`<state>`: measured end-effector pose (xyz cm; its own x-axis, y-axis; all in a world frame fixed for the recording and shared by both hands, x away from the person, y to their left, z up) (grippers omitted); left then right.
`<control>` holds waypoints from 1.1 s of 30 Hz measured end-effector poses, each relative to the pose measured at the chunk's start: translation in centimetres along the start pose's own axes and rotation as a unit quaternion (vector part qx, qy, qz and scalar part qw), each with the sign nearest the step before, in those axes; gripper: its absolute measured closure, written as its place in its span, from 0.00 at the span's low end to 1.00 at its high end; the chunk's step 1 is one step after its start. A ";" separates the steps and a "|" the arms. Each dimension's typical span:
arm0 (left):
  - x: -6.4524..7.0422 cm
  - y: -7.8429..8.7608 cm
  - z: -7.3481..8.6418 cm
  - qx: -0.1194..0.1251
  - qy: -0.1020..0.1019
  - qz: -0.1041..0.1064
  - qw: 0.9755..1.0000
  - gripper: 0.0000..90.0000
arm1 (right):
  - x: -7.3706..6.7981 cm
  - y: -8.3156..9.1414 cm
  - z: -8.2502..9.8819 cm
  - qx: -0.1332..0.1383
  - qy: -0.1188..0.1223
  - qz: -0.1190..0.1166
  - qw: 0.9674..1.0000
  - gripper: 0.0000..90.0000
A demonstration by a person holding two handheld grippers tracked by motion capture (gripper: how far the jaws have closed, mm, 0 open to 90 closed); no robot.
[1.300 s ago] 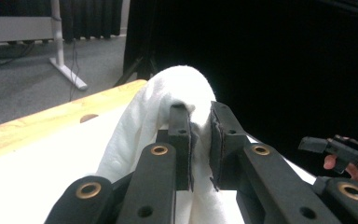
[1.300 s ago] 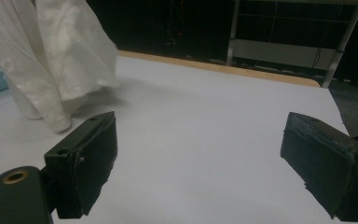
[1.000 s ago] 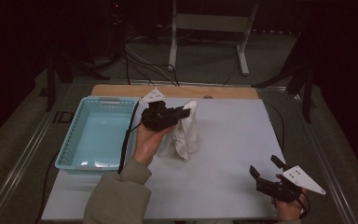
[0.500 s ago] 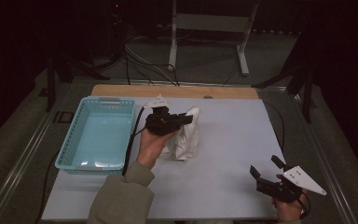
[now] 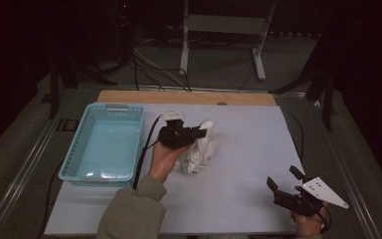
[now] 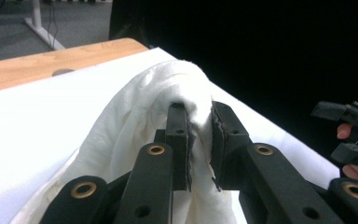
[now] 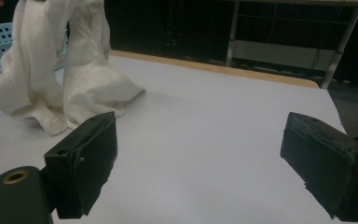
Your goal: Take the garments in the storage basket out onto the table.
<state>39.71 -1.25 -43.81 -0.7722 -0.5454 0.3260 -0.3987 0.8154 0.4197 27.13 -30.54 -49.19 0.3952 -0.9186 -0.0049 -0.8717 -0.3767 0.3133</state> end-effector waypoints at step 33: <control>0.7 -2.1 2.7 -0.036 0.004 -0.015 0.999 0.03 | 0.0 0.0 0.0 0.001 0.000 -0.001 1.000 0.12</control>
Point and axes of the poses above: each handheld gripper's, and its own axes: y roughly backward along the jaws, z roughly out of its underside, x roughly to its right, the point moved 7 cm from there along -y, roughly forward along the jaws, and after that the axes turned 2 degrees about -x, right-handed, at the moved point
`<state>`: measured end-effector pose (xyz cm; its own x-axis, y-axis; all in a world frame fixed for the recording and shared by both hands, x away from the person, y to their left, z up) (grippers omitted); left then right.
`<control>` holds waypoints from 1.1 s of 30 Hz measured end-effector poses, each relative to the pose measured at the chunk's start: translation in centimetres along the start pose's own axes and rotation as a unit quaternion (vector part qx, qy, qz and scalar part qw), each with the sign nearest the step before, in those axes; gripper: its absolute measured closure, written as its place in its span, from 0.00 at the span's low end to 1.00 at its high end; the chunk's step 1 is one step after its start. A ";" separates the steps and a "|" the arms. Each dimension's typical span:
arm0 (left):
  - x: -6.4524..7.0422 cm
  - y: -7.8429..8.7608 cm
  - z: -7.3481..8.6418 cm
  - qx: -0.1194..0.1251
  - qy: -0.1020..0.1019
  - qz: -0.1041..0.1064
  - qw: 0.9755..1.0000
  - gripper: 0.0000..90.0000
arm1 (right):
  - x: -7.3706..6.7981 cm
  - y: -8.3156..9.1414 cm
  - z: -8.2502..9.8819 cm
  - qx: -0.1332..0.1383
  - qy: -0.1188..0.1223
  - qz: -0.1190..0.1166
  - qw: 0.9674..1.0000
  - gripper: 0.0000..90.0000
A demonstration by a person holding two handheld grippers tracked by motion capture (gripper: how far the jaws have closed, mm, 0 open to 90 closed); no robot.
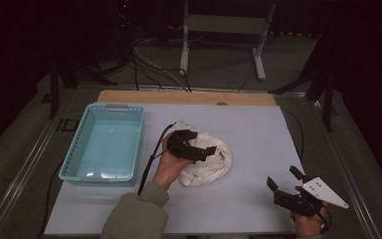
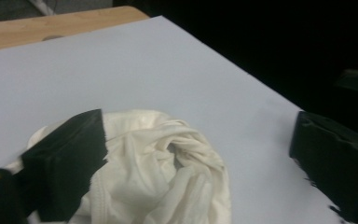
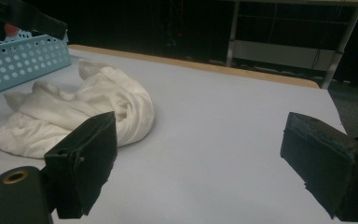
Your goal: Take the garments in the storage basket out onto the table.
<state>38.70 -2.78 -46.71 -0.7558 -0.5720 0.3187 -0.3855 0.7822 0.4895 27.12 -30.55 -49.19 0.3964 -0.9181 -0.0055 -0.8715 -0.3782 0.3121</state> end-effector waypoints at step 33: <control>-2.1 8.2 -1.2 0.093 -0.004 -0.050 0.994 0.00 | 0.0 0.0 0.0 0.000 0.000 0.000 1.000 0.12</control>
Point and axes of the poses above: each handheld gripper's, and its own axes: y roughly backward along the jaws, z roughly out of its underside, x roughly to its right, the point moved 7 cm from there along -y, roughly forward along the jaws, and after that the axes turned 2 degrees about -x, right-handed, at the moved point
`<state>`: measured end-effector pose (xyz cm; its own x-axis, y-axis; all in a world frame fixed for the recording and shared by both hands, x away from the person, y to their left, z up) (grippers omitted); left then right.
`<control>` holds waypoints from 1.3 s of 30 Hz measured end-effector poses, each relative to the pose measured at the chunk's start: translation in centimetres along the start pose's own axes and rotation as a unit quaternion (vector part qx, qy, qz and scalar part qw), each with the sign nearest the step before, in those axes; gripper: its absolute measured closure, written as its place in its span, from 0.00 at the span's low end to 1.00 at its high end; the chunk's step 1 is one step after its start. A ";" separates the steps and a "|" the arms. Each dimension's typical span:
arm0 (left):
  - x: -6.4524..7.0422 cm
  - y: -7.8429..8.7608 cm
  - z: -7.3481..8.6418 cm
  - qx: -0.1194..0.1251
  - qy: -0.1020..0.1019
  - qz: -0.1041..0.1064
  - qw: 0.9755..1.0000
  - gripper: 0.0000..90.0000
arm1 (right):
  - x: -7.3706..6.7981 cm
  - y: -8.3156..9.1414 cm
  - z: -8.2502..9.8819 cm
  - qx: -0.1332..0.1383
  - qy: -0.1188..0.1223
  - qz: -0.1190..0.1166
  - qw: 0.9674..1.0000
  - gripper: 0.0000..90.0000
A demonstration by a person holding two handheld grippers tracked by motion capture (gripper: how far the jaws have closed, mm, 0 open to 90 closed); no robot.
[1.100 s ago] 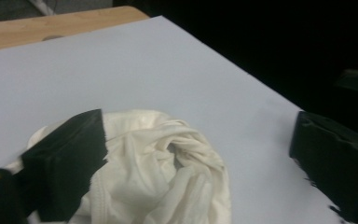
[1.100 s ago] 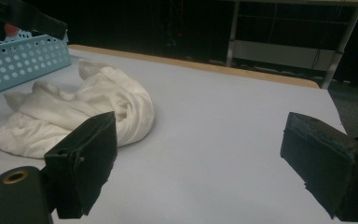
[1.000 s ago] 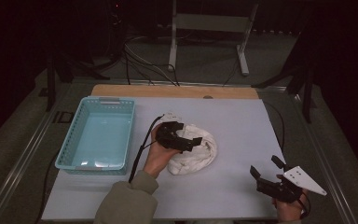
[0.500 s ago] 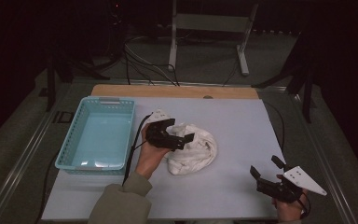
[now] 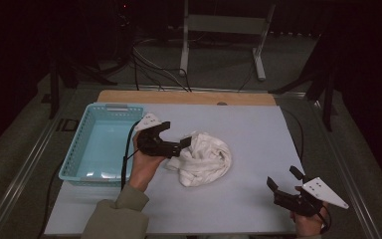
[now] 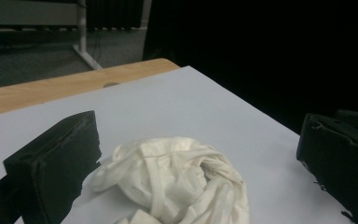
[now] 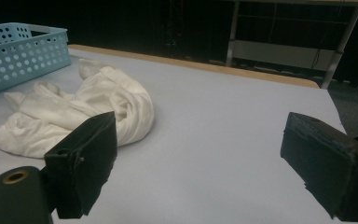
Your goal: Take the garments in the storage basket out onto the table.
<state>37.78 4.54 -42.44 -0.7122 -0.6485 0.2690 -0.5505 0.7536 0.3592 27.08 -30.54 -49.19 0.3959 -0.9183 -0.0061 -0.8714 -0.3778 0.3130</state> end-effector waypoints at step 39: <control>-3.9 9.1 3.3 0.045 -0.007 -0.087 0.995 0.00 | -0.1 0.0 0.0 0.002 0.000 -0.001 1.000 0.12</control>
Point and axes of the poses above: each handheld gripper's, and its own axes: y roughly backward along the jaws, z roughly out of its underside, x roughly to its right, the point moved 7 cm from there along -y, roughly forward along the jaws, and after that the axes turned 2 degrees about -x, right-handed, at the moved point
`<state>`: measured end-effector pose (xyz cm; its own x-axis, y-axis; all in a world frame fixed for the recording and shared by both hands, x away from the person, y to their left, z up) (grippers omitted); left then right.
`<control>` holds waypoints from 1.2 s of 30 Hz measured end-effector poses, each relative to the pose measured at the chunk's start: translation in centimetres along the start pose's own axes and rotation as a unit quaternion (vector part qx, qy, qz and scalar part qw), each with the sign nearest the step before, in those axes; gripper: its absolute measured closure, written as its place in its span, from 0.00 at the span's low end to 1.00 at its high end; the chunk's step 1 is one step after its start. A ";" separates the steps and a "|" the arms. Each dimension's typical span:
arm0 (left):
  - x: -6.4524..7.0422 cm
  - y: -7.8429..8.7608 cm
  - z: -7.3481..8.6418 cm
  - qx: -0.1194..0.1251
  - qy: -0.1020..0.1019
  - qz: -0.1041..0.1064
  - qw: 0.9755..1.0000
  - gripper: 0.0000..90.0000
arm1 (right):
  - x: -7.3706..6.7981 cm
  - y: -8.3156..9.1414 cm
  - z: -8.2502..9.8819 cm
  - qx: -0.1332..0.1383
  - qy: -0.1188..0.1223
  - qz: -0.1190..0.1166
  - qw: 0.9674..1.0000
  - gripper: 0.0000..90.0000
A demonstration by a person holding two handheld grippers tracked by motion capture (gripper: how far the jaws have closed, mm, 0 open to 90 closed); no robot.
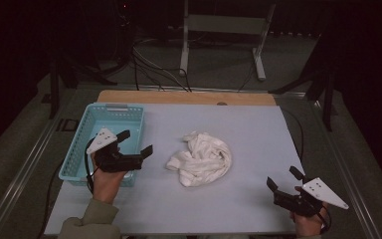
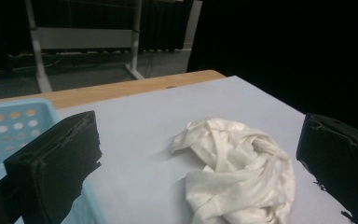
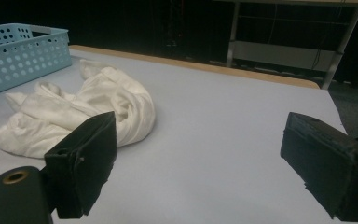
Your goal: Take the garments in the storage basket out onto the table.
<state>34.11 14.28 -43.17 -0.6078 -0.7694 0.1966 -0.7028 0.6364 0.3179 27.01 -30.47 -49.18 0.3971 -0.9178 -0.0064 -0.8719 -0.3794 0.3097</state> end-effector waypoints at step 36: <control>-3.6 5.3 3.0 0.020 0.003 -0.060 0.998 0.00 | -0.1 0.1 -0.1 0.005 0.002 -0.004 1.000 0.12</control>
<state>31.47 20.59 -44.94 -0.5159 -0.8408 0.1643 -0.7851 0.5407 0.3021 26.90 -30.43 -49.02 0.4043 -0.9146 -0.0048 -0.8717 -0.3869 0.3008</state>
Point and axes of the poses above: each handheld gripper's, and its own axes: y roughly backward along the jaws, z roughly out of its underside, x roughly to its right, the point moved 7 cm from there along -y, roughly forward along the jaws, and after that the axes turned 2 degrees about -x, right-handed, at the moved point
